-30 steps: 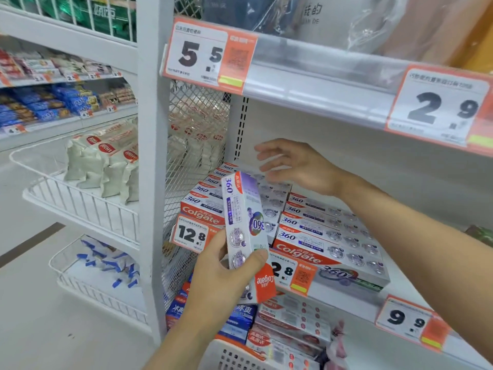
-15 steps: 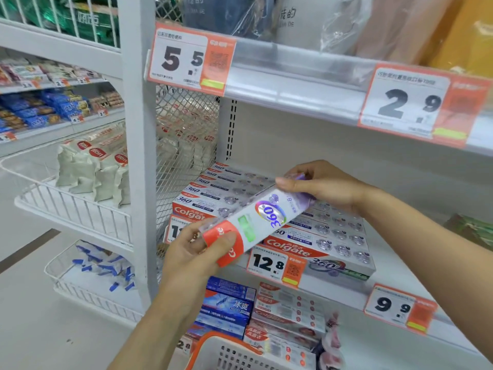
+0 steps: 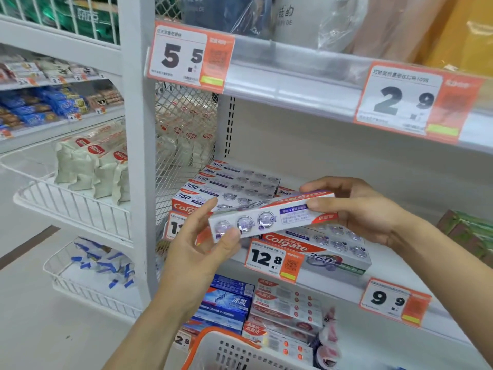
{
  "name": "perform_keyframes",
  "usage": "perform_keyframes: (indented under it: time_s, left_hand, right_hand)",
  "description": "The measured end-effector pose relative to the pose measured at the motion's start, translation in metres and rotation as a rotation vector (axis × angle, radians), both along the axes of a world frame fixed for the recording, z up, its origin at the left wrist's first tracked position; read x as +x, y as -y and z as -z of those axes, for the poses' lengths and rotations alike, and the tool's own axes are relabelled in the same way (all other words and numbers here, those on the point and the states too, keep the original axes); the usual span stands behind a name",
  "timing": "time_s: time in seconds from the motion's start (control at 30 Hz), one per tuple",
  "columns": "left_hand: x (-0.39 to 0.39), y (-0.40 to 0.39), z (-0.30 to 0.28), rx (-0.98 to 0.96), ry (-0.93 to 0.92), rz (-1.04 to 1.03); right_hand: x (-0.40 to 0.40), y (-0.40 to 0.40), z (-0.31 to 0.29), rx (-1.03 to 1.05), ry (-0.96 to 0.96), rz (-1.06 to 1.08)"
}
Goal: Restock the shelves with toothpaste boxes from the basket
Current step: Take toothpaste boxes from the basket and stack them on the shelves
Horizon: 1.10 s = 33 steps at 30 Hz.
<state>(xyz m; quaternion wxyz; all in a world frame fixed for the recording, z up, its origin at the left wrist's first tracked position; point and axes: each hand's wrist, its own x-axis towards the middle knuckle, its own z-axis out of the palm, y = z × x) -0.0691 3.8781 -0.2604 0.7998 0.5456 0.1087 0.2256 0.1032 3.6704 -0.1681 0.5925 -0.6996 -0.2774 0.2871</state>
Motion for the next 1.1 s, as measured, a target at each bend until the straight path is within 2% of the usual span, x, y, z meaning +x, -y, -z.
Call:
perform_keyframes:
  time_s: [0.13,0.27,0.43,0.53,0.6,0.73,0.83,0.97,1.03,1.1]
  left_hand:
    - [0.004,0.006,-0.002,-0.262,-0.023,-0.049]
    - [0.006,0.006,-0.002,-0.337,-0.021,-0.066]
    - [0.004,0.008,-0.006,-0.344,0.051,-0.060]
    - [0.004,0.013,-0.008,-0.378,0.089,-0.053]
    - [0.006,0.018,-0.010,-0.387,0.101,-0.039]
    - [0.009,0.029,-0.008,-0.270,0.045,-0.007]
    - [0.008,0.027,-0.002,-0.038,-0.030,0.021]
    - [-0.003,0.010,0.004,0.330,-0.276,0.290]
    - [-0.006,0.007,0.005,0.381,-0.318,0.451]
    - [-0.006,0.007,0.004,0.359,-0.296,0.509]
  right_hand:
    - [-0.004,0.014,0.012,0.047,0.212,-0.009]
    - [-0.015,0.016,0.013,0.022,0.293,-0.072]
    - [-0.021,0.016,0.005,-0.228,0.270,-0.091]
    - [-0.027,0.012,0.007,-0.393,0.240,-0.225]
    - [-0.037,0.003,0.012,-0.411,0.178,-0.280]
    - [-0.061,-0.019,0.034,-0.323,0.119,-0.277]
    - [-0.067,-0.024,0.045,-0.243,0.091,-0.199]
    - [-0.056,-0.016,0.039,-0.003,0.041,0.068]
    - [-0.047,-0.008,0.032,0.058,-0.010,0.102]
    - [-0.037,0.003,0.025,0.073,-0.063,0.074]
